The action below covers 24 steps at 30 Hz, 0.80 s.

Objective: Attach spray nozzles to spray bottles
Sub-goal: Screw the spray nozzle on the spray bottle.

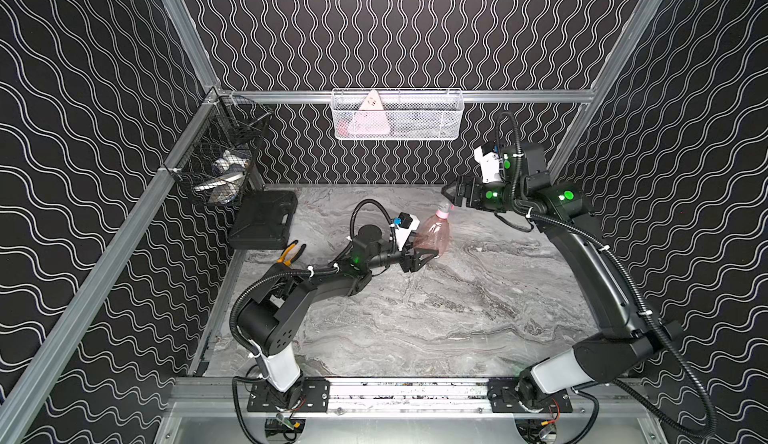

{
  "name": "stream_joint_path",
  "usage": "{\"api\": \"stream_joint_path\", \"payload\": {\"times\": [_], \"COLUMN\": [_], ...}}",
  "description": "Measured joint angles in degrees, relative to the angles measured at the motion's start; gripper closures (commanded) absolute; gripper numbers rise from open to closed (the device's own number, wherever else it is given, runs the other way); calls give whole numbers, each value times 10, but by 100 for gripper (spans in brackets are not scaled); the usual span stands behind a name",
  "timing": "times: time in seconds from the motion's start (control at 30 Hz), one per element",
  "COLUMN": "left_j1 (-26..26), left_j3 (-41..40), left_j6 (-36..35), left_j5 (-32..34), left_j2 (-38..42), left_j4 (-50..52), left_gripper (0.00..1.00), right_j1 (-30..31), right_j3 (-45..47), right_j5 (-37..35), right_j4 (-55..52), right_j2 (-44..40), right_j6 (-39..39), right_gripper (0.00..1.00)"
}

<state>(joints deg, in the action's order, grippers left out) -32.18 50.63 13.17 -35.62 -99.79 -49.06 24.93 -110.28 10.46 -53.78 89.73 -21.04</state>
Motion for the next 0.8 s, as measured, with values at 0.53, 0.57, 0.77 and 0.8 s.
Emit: {"api": "stream_joint_path", "payload": {"times": [0.53, 0.57, 0.77, 0.8], "left_j1": [-33, -34, -45, -47], "left_j3": [-27, -27, -28, -29], "left_j6": [-90, -92, -98, -104], "left_j5": [133, 135, 191, 205], "left_j2": [4, 4, 4, 4], "left_j4": [16, 15, 21, 25], "left_gripper": [67, 67, 68, 68], "right_j1": [62, 62, 65, 66], "right_j3": [-165, -164, -138, -130], "right_j5": [-121, -125, -135, -128], "right_j4": [-215, -217, -209, -208], "right_j2": [152, 152, 151, 148], "right_j6": [-38, -38, -73, -92], "right_gripper": [44, 49, 99, 100]}}
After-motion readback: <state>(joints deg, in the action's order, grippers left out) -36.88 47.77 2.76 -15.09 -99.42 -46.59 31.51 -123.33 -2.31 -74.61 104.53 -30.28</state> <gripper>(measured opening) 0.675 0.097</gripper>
